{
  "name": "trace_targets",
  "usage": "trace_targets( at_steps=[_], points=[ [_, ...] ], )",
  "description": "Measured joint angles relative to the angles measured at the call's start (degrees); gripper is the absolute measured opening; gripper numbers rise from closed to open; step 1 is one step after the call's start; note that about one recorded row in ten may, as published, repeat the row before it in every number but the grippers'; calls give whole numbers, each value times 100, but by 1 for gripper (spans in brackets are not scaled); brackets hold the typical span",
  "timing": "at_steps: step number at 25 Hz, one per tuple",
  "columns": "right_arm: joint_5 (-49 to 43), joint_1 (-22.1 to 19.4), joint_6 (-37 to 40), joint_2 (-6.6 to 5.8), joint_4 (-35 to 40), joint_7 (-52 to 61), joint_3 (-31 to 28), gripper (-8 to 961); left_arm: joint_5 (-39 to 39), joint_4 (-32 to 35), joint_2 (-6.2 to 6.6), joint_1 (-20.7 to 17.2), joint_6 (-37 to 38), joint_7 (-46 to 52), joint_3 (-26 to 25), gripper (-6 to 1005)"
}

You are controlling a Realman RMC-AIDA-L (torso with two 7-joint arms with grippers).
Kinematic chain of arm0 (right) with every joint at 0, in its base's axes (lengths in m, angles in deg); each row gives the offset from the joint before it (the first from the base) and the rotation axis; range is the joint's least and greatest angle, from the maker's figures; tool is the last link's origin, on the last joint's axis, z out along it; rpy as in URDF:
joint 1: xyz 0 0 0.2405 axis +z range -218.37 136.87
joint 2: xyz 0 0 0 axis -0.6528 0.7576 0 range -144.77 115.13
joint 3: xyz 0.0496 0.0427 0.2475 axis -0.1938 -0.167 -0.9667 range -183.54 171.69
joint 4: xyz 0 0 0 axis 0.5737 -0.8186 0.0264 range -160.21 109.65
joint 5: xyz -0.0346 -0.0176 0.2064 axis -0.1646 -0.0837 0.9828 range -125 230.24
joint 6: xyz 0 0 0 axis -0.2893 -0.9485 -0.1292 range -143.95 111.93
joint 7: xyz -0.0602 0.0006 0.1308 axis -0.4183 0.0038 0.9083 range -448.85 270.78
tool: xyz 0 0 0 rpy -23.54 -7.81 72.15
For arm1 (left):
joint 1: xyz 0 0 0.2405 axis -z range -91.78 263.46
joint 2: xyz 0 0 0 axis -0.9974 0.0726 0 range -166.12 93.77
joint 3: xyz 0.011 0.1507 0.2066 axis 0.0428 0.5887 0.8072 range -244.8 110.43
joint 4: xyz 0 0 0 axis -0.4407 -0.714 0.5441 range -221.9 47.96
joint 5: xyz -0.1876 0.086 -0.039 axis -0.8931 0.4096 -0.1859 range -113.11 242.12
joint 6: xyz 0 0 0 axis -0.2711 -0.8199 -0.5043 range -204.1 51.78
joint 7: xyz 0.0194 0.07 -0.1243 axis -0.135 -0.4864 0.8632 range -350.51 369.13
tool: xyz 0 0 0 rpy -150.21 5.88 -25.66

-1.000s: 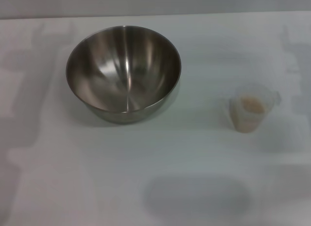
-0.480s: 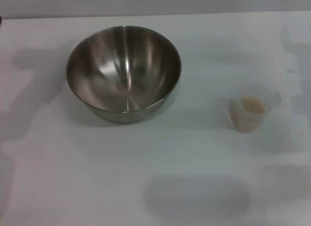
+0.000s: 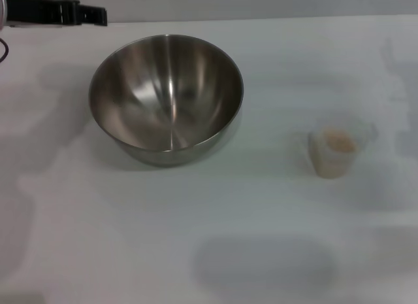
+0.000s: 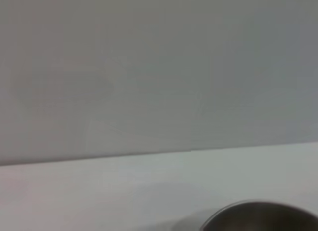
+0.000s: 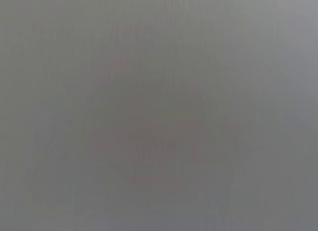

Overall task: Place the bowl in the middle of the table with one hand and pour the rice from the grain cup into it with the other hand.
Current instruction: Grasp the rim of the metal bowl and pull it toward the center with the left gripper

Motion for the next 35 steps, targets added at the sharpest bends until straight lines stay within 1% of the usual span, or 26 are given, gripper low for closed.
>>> trace_targets(
  at_steps=[3,5,9,19,25,29,31,34,35],
  points=[
    [0,-30,11,0,0,-1,0,725,65,46,-3,38,-46,4,7,848],
    [0,-54,20,0,5,-2,0,725,315,205,-10,128,-109,13,135,847],
    [0,-64,26,0,8,-2,0,726,502,369,-12,193,-100,16,248,847],
    [0,-64,32,6,3,-2,0,726,738,961,6,605,-114,-37,438,846],
    [0,-79,40,9,-7,-2,0,725,1000,1335,8,856,-176,-42,445,845],
    [0,-81,42,14,-3,-2,0,725,1004,1513,18,959,-210,-42,443,844],
    [0,-82,34,17,-5,-2,0,725,1015,1739,27,1096,-234,-48,430,844],
    [0,-82,32,17,-10,-2,0,725,1060,1883,29,1193,-238,-78,432,844],
    [0,-82,31,17,-17,-2,0,725,1122,2011,28,1286,-258,-114,423,843]
  ],
)
